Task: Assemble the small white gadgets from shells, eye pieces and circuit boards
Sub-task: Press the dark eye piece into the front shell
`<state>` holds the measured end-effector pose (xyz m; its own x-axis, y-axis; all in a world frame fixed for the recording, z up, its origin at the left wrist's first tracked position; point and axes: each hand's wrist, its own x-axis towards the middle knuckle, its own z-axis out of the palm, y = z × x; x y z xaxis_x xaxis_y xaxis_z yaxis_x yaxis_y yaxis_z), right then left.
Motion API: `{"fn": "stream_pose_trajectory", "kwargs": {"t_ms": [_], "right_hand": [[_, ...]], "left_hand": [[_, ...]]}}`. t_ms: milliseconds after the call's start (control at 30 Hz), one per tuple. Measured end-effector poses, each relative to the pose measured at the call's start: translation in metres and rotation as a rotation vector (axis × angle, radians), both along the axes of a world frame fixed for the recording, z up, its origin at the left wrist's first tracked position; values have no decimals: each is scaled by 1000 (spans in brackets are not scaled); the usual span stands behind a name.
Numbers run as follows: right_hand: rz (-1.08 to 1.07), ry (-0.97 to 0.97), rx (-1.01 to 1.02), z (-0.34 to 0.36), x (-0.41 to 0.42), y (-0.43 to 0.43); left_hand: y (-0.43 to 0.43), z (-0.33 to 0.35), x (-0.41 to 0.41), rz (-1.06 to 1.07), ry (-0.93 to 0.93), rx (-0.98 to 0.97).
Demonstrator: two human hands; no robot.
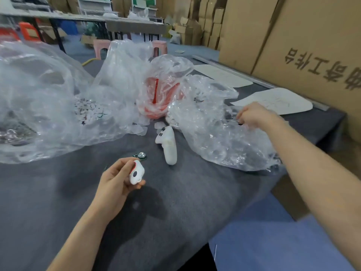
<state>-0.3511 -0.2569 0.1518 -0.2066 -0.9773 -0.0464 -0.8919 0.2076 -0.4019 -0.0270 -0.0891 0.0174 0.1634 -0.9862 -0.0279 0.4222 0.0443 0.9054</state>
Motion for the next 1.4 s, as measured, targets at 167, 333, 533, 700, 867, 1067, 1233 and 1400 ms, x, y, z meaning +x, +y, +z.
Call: {"fn": "stream_pose_trajectory", "kwargs": {"t_ms": [167, 333, 533, 700, 867, 1067, 1233, 1400], "right_hand": [[173, 449, 241, -38, 1, -5], [118, 306, 156, -42, 7, -11], [144, 401, 245, -43, 6, -13], [125, 494, 214, -39, 15, -18], [95, 391, 62, -31, 21, -22], [79, 393, -503, 13, 78, 15], [563, -405, -682, -7, 176, 97], [472, -1606, 130, -86, 261, 134]], "left_hand": [[3, 1, 0, -3, -10, -6], [3, 1, 0, 7, 28, -9], [2, 2, 1, -11, 4, -1], [3, 0, 2, -14, -9, -14], [2, -2, 2, -14, -9, -11], [4, 2, 4, 31, -42, 25], [10, 4, 13, 146, -73, -20], [23, 5, 48, 350, -221, 1]]}}
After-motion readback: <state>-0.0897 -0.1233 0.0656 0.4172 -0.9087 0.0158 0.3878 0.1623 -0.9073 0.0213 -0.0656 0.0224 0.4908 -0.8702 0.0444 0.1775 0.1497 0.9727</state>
